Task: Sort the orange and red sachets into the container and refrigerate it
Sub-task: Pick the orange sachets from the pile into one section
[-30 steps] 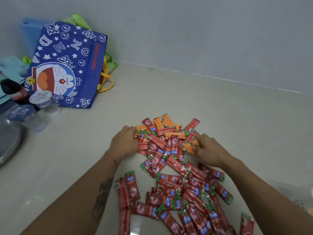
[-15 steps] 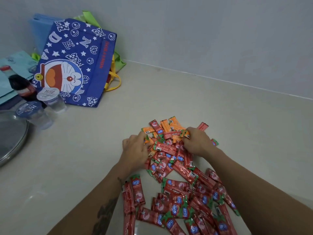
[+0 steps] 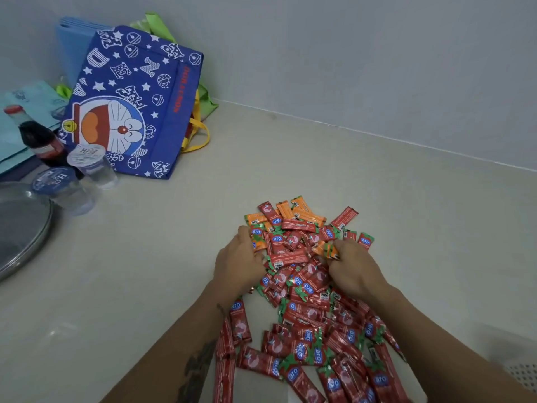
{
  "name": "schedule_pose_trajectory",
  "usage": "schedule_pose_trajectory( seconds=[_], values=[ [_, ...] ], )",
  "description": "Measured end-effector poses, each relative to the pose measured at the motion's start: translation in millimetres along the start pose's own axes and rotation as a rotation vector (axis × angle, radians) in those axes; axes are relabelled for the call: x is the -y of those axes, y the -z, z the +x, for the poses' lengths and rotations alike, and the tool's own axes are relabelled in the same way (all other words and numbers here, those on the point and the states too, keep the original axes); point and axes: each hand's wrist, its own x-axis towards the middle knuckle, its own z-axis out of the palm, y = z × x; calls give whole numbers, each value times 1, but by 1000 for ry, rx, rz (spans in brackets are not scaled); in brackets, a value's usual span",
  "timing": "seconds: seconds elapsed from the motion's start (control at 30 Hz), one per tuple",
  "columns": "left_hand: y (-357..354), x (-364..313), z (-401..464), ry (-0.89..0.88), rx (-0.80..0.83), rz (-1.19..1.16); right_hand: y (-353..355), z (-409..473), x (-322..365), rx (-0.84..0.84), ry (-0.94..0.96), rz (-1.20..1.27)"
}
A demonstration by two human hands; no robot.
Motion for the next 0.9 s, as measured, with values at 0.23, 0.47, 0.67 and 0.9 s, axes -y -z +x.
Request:
schedule_pose_trajectory(
  seconds=[0.23, 0.47, 0.67, 0.9],
  values=[
    [8, -1, -13, 35, -13, 170, 7, -29, 7, -25, 37, 156],
    [44, -30, -51, -284, -166, 54, 41, -74, 15, -85, 61, 244],
    [38, -91, -110, -489, -42, -169, 90, -160, -19, -218, 25, 256],
    [0, -180, -184, -794, 63, -216, 137, -261, -120, -349, -181, 164]
  ],
)
